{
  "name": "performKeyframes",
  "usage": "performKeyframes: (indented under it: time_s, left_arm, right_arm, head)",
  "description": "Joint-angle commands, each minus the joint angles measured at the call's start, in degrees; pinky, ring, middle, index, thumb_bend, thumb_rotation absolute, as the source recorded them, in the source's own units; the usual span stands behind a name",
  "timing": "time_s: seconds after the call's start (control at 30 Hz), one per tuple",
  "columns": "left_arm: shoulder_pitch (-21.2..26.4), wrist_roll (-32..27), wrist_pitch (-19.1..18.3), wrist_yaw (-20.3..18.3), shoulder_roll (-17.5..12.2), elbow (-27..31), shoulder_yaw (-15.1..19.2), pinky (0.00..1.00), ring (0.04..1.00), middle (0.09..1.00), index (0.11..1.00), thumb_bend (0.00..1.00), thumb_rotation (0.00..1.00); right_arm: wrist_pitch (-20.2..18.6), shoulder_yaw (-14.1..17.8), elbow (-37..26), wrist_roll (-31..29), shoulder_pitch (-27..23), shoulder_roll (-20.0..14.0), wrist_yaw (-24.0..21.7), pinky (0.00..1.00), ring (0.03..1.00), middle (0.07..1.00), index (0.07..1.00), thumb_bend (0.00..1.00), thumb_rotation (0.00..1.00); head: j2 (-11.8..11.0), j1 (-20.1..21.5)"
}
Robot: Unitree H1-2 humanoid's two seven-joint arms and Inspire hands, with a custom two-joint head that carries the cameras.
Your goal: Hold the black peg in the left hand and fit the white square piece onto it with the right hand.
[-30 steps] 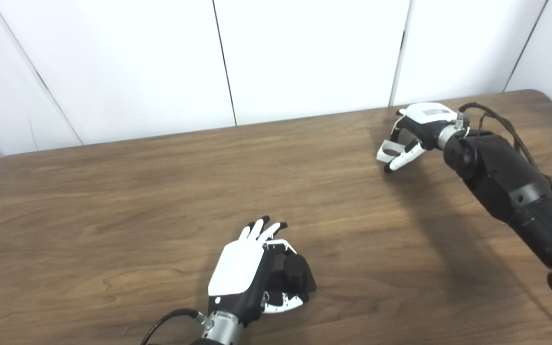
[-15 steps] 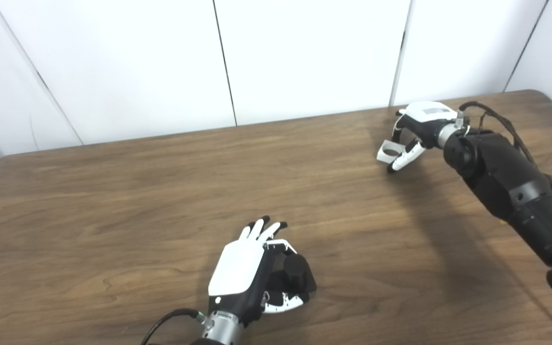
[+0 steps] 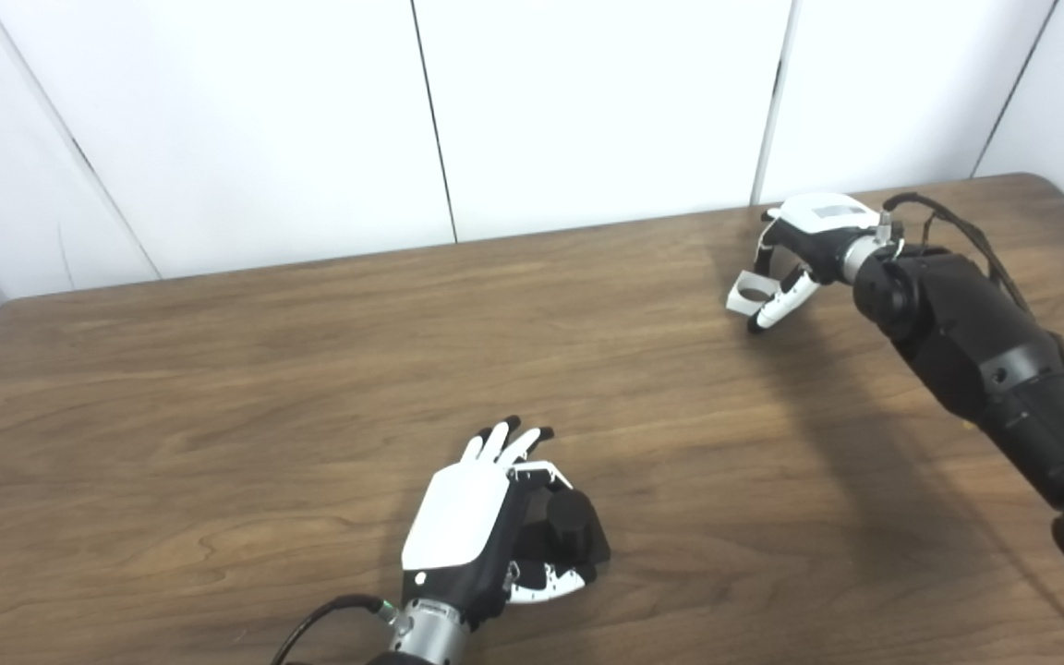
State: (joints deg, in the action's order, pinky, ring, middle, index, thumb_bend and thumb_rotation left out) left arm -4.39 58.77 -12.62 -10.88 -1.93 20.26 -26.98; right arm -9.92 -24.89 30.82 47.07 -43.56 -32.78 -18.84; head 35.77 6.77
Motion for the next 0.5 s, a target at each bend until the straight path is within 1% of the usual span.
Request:
performKeyframes:
  time_s: [0.0, 0.07, 0.23, 0.37, 0.4, 0.43, 0.47]
  left_arm:
    - [0.35, 1.09, -0.34, 0.07, 0.22, -0.48, 0.15, 1.0, 1.0, 0.927, 0.489, 0.52, 0.07]
    - [0.36, 1.09, -0.26, 0.17, 0.22, -0.5, 0.13, 1.0, 1.0, 0.927, 0.489, 0.52, 0.07]
    - [0.36, 1.3, -0.41, 0.1, 0.39, -0.41, 0.03, 1.0, 1.0, 0.924, 0.489, 0.52, 0.07]
    - [0.34, 1.45, -0.34, 0.16, 0.46, -0.48, -0.14, 1.0, 1.0, 0.924, 0.489, 0.52, 0.07]
    - [0.32, 1.44, -0.25, 0.29, 0.46, -0.57, -0.18, 1.0, 1.0, 0.924, 0.489, 0.52, 0.07]
    - [0.31, 1.47, -0.19, 0.38, 0.45, -0.63, -0.21, 1.0, 1.0, 0.923, 0.489, 0.52, 0.07]
    - [0.31, 1.49, -0.16, 0.43, 0.44, -0.66, -0.23, 1.0, 1.0, 0.922, 0.489, 0.52, 0.07]
  right_arm:
    - [0.56, 0.22, -0.24, 0.8, -2.77, -1.13, 1.3, 1.0, 1.0, 0.971, 0.604, 0.84, 0.33]
    - [0.59, 0.28, -0.21, 0.74, -2.78, -1.16, 1.39, 1.0, 1.0, 0.97, 0.6, 0.84, 0.32]
    - [0.65, 0.26, -0.5, 0.68, -2.69, -1.25, 1.56, 1.0, 1.0, 0.966, 0.59, 0.83, 0.26]
    - [0.51, 0.22, -0.98, 0.49, -2.53, -1.42, 1.26, 1.0, 1.0, 0.967, 0.587, 0.82, 0.23]
    - [0.64, 0.32, -0.97, 0.34, -2.43, -1.46, 1.39, 1.0, 1.0, 0.968, 0.541, 0.68, 0.19]
    - [0.84, 0.37, -0.9, 0.25, -2.35, -1.5, 1.61, 1.0, 1.0, 0.968, 0.512, 0.59, 0.17]
    - [0.98, 0.4, -0.85, 0.21, -2.3, -1.53, 1.75, 1.0, 1.0, 0.966, 0.502, 0.56, 0.16]
  head:
    - [0.08, 0.09]
    - [0.14, 0.12]
    - [0.14, 0.46]
    - [0.2, 0.45]
    - [0.25, 0.38]
    - [0.28, 0.34]
    - [0.28, 0.34]
